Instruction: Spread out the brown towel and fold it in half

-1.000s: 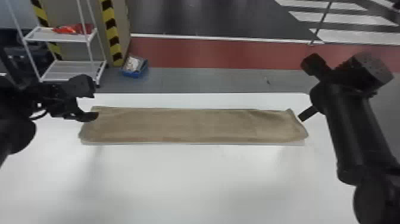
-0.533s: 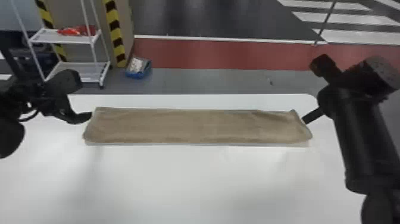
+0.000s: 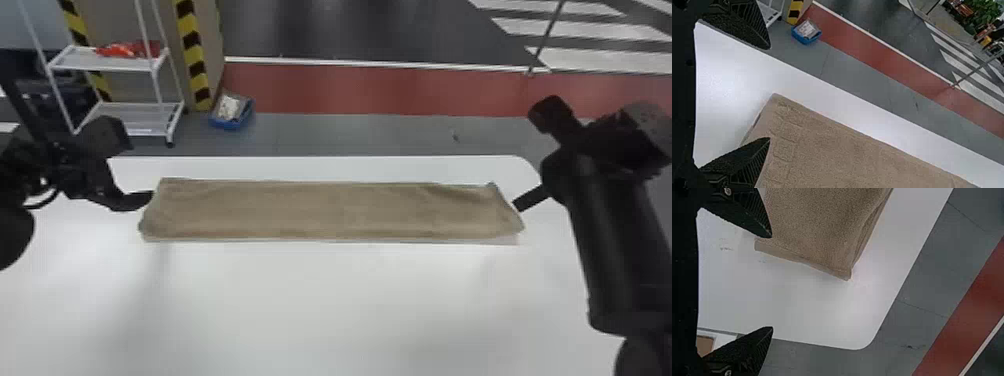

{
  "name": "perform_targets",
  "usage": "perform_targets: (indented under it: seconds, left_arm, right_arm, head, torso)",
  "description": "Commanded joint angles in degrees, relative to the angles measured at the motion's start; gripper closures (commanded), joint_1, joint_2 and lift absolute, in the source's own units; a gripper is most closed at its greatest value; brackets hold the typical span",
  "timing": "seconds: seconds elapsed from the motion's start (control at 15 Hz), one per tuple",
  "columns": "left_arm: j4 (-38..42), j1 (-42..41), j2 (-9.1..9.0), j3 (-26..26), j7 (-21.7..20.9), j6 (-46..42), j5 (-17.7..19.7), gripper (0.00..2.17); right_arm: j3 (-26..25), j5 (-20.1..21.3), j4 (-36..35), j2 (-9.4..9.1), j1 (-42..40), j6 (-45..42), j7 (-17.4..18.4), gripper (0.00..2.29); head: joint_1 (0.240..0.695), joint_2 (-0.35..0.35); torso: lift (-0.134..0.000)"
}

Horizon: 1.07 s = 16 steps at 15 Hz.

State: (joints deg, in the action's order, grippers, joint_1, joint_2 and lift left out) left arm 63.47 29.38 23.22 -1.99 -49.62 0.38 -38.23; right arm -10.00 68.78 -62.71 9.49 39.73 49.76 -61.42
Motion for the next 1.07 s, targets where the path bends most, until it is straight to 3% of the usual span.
perform_targets:
  seconds: [0.0,1.0]
  left_arm:
    - [0.42,-0.37,0.24,0.14,-0.3,0.28,0.0,0.07]
    - [1.92,-1.6,0.6,1.38,-1.88,0.46,0.0,0.08]
  right_arm:
    - [-0.02,-0.4,-0.22,0.09,0.0,0.3,-0.01,0.05]
    - [-0.28,-1.45,-1.63,0.01,-0.71,2.58,-0.45,0.05]
  head:
    - [0.67,-0.087]
    - [0.678,-0.079]
  torso:
    - [-0.123]
    - [-0.123]
